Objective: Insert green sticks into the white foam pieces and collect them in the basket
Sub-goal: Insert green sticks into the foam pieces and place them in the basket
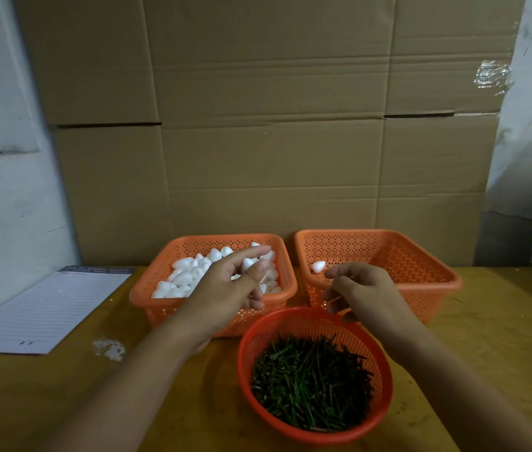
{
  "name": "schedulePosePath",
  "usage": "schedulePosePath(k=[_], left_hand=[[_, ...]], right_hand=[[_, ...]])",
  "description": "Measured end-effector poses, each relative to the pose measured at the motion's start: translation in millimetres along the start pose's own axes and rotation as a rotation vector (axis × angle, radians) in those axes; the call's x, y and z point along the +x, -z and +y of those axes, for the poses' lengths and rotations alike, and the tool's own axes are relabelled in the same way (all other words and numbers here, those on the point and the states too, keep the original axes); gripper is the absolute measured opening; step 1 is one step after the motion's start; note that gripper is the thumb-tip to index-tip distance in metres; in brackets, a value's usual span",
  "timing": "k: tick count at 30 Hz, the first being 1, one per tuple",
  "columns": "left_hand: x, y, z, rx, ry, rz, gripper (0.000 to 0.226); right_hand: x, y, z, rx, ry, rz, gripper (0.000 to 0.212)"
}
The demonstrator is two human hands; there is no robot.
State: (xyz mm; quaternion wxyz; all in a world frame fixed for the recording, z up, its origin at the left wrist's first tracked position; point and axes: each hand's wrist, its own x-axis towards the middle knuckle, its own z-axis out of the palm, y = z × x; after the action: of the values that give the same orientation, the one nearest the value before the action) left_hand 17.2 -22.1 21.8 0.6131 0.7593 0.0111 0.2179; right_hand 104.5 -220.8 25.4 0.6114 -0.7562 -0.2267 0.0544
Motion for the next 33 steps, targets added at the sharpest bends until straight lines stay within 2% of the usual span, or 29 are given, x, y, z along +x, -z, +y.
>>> schedulePosePath(k=[3, 5, 8, 11, 14, 21, 33], left_hand=[[-1.7, -1.2, 0.7, -0.089, 0.017, -0.057, 0.035], [-2.4, -1.1, 0.9, -0.056, 0.009, -0.067, 0.035], [-1.1, -1.1, 0.2, 0.007, -0.013, -0.002, 0.035], [0.1, -1.9, 0.2, -0.060, -0.031, 0.079, 0.026], [-0.4, -1.5, -0.3, -0.126, -0.031, 0.061, 0.021], [-1.9, -2.1, -0.3, -0.034, -0.042, 0.000, 0.038], [-3.5, -6.0, 2.9, -0.047, -0.072, -0.024, 0.038]], right_hand=[[0.5, -0.4, 1.6, -0.022, 0.005, -0.006, 0.020], [0.9, -1.1, 2.7, -0.043, 0.012, -0.003, 0.020], [1.1, -2.6, 3.8, -0.064, 0.022, -0.001, 0.021], [1.1, -2.5, 4.4, -0.075, 0.034, -0.001, 0.022], [1.4, -2.7, 4.2, -0.083, 0.039, -0.001, 0.022], [1.3, -2.4, 5.0, -0.105, 0.043, -0.002, 0.022], [2.8, -3.0, 6.8, -0.147, 0.061, -0.002, 0.022]])
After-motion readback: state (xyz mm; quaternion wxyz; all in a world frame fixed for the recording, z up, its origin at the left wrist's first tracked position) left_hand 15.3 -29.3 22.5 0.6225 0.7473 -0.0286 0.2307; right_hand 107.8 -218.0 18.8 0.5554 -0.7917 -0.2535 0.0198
